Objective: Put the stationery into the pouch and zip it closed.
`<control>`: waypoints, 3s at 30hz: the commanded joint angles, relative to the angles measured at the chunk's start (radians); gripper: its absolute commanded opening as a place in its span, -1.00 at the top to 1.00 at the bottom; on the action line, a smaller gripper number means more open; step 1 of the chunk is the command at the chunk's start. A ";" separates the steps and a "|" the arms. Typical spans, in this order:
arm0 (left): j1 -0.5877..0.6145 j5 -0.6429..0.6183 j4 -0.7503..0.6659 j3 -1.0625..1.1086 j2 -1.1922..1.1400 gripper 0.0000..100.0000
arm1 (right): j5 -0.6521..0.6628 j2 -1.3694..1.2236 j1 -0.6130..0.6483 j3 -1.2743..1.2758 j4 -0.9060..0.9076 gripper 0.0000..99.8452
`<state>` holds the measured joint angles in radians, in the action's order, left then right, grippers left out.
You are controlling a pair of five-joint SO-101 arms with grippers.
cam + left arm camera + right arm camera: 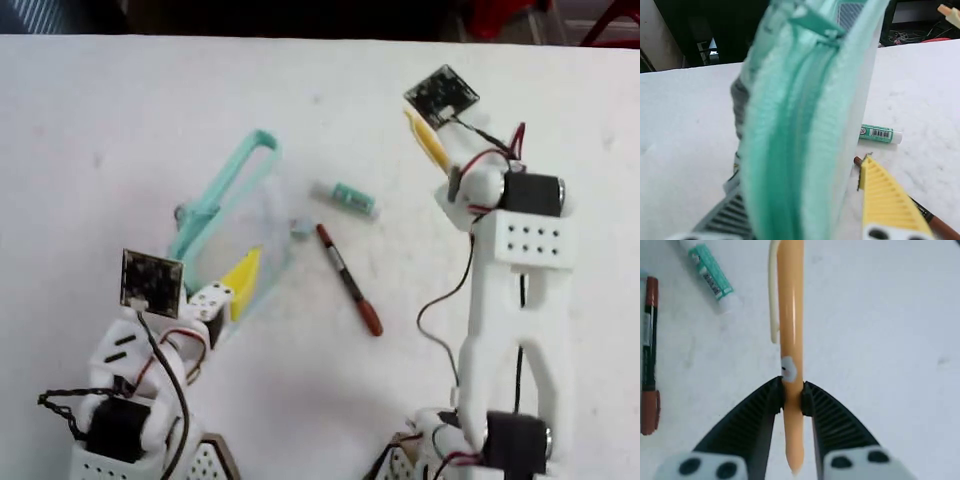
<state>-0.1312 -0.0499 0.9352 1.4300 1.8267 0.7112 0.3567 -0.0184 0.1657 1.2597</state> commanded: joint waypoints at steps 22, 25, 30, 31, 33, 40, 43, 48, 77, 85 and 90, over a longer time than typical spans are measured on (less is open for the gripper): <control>0.001 -0.012 -0.015 -0.006 0.001 0.49 | -0.629 0.710 0.371 0.258 -0.371 0.97; -0.021 -0.008 -0.009 -0.006 0.001 0.49 | -0.657 0.714 0.453 0.258 -0.458 0.97; -0.076 -0.005 -0.008 -0.005 0.001 0.48 | -0.658 0.711 0.601 0.264 -0.611 0.97; -0.076 -0.005 -0.008 -0.005 0.001 0.48 | -0.661 0.710 0.616 0.269 -0.634 0.97; -0.076 -0.005 -0.008 -0.005 0.001 0.49 | -0.663 0.687 0.631 0.279 -0.668 0.97; -0.070 -0.005 -0.008 -0.005 0.001 0.49 | -0.749 0.487 0.654 0.316 -0.823 0.97; -0.068 -0.005 -0.008 -0.005 0.001 0.49 | -0.796 0.435 0.656 0.315 -0.829 0.97; -0.068 -0.005 -0.008 -0.005 0.001 0.49 | -0.801 0.369 0.654 0.319 -0.892 0.97; -0.068 -0.005 -0.009 -0.005 0.001 0.49 | -0.847 0.403 0.723 0.342 -0.697 0.51; -0.068 -0.005 -0.009 -0.005 0.001 0.49 | -0.847 0.404 0.722 0.342 -0.697 0.60; -0.068 -0.005 -0.009 -0.005 0.001 0.49 | -0.847 0.423 0.682 0.302 -0.676 0.60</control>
<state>-0.1941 -0.0499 0.9352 1.4300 1.8267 -0.1297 0.7311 0.6966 0.5217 0.5600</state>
